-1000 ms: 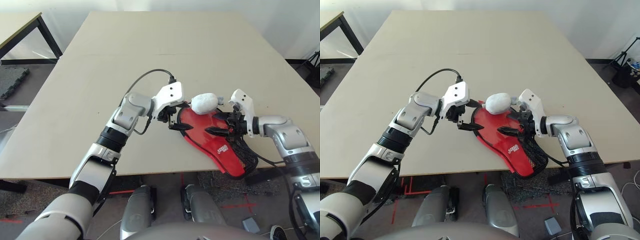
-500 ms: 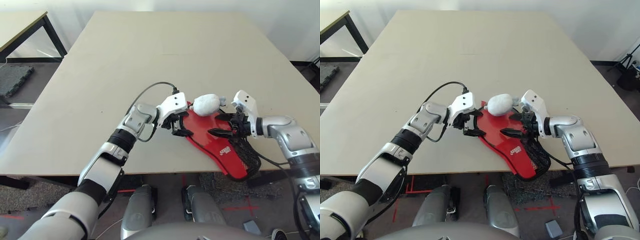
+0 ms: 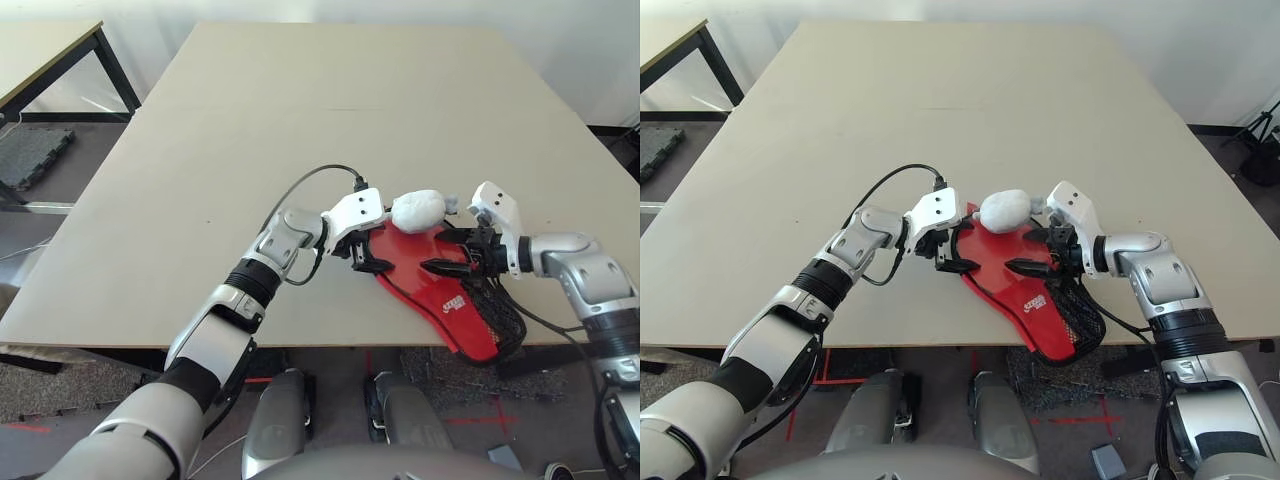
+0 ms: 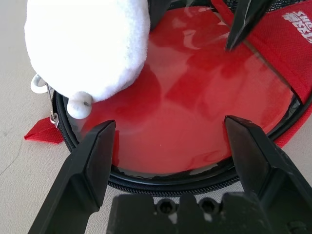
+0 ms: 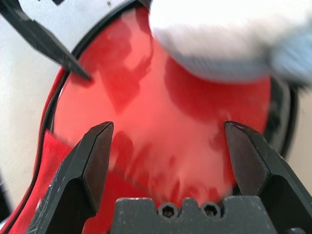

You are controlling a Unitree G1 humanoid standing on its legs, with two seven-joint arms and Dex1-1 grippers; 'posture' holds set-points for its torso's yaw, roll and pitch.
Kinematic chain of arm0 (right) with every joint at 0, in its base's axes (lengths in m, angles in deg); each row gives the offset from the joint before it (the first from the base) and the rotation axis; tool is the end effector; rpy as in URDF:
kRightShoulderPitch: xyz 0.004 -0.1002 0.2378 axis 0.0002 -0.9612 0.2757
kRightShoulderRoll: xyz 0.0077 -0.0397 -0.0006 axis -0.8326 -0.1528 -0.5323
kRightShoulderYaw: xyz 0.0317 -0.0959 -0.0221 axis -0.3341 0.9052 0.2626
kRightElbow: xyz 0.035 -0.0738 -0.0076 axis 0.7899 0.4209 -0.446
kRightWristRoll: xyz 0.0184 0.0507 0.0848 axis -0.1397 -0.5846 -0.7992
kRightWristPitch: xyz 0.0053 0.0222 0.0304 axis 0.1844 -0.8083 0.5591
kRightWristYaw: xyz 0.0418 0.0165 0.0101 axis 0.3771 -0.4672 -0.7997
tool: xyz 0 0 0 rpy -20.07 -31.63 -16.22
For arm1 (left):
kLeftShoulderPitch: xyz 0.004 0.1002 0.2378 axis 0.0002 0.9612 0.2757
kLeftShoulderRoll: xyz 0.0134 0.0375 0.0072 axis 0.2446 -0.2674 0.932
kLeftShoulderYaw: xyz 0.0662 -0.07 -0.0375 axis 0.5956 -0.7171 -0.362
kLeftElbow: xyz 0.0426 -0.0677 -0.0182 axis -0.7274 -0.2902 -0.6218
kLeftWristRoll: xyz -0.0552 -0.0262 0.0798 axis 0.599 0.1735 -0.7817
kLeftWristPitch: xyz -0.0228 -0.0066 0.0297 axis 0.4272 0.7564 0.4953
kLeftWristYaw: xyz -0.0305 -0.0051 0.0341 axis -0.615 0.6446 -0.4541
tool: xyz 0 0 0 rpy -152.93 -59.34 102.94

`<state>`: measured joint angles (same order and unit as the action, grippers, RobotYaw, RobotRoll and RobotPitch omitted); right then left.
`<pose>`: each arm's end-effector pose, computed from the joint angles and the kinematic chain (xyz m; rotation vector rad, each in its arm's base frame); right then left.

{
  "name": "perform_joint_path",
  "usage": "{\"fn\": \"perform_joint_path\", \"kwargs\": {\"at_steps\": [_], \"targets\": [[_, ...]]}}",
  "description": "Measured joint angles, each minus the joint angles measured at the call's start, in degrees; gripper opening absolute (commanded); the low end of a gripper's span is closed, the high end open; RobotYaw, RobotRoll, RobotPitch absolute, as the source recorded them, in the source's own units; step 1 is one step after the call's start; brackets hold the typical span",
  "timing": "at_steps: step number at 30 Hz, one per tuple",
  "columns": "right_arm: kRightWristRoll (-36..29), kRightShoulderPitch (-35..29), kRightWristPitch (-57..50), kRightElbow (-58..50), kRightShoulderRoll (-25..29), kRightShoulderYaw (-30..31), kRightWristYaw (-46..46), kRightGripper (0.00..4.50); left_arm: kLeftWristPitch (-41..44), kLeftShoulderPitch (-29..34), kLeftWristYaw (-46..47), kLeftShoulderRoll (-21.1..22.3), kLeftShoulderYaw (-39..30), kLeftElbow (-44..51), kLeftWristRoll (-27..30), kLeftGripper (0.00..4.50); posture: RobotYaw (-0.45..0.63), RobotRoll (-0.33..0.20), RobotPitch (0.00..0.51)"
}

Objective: Store the ping-pong paddle in its case and zip it.

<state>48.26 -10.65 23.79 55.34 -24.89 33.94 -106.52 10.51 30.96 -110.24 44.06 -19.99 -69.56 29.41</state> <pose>0.2648 -0.2819 0.1285 -0.1732 0.6391 0.9607 0.3238 0.0811 0.1043 0.4896 0.2738 -1.4295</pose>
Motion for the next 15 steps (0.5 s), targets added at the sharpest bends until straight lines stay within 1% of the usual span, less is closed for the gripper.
{"fn": "perform_joint_path", "kwargs": {"at_steps": [4,8,11,15], "targets": [[-4.3,1.1,-5.4,1.0,3.4,-4.6,-1.9,4.50,-0.1,0.0,-0.1,-0.1,0.2,0.1,-0.2,4.47,-0.02,0.000,0.124],[-8.2,6.0,-7.9,1.1,4.6,-9.7,-1.9,4.50,0.0,-0.1,-0.5,-0.1,0.3,0.5,-0.3,4.47,-0.02,0.000,0.121],[-9.3,10.1,-8.6,0.8,3.8,-11.1,0.1,4.50,0.3,0.0,-0.6,-0.1,0.6,1.0,-0.3,4.47,-0.02,0.000,0.121],[-9.6,12.7,-8.3,1.0,-0.5,-10.5,2.6,4.50,0.9,0.3,-0.6,-0.2,0.8,1.9,-0.3,4.47,-0.02,0.000,0.119]]}}
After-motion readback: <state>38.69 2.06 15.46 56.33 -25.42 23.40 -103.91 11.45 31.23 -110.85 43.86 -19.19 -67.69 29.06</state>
